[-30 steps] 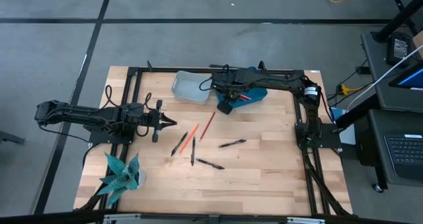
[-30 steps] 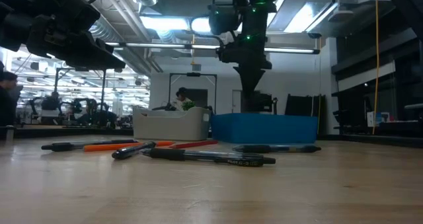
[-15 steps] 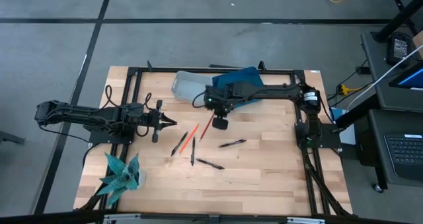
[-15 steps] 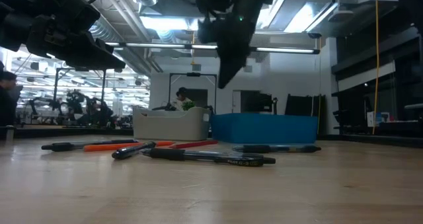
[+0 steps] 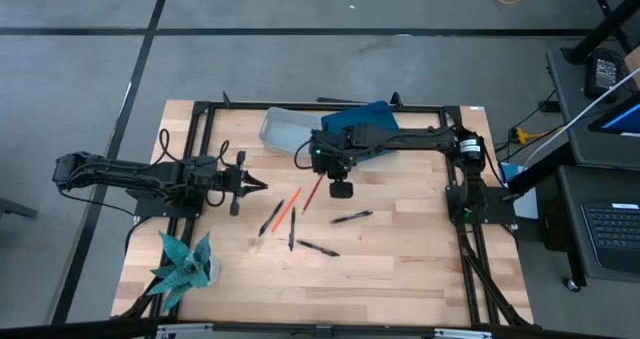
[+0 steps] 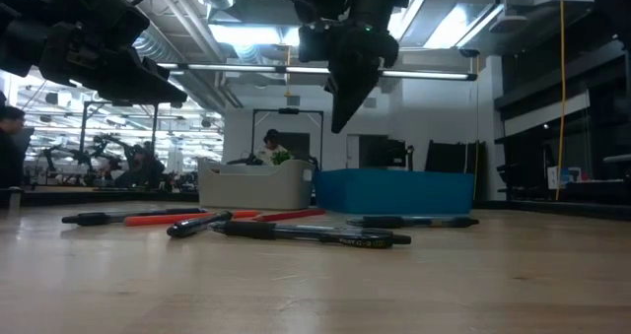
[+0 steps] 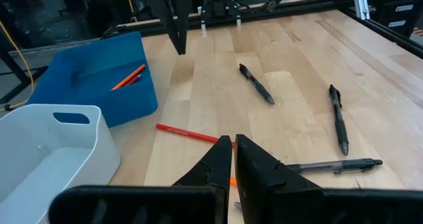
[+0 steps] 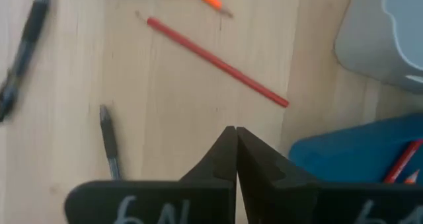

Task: Sort pens & pencils
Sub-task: Put the red pencil into the blue bin

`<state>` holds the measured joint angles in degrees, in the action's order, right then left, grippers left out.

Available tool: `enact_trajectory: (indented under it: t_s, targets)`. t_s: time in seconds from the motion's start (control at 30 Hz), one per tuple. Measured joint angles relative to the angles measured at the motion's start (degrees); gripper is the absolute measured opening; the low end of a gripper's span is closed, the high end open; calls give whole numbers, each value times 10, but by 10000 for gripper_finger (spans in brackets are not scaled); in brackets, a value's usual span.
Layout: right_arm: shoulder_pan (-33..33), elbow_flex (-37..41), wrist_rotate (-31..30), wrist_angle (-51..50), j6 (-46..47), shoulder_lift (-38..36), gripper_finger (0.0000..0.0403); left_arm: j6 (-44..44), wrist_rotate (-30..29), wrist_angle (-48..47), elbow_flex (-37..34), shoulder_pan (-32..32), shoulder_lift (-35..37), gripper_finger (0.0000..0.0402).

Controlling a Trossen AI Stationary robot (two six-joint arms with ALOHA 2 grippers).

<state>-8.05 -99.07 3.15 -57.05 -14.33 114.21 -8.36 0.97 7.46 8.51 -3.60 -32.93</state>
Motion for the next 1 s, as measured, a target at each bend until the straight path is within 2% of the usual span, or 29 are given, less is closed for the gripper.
enact_trajectory:
  t_s: [0.23,0.53,0.83,1.0]
  targets:
    - [-4,0,0,-11,-13,0,9,-56,0,0,0,0,0,14]
    - [0,0,0,-1,-15,34,15,-39,0,-5,0,0,0,14]
    - [16,0,-54,-4,-82,66,89,-22,-1,-5,0,0,0,14]
    - [28,0,-58,37,-122,66,123,-22,0,-5,0,0,0,14]
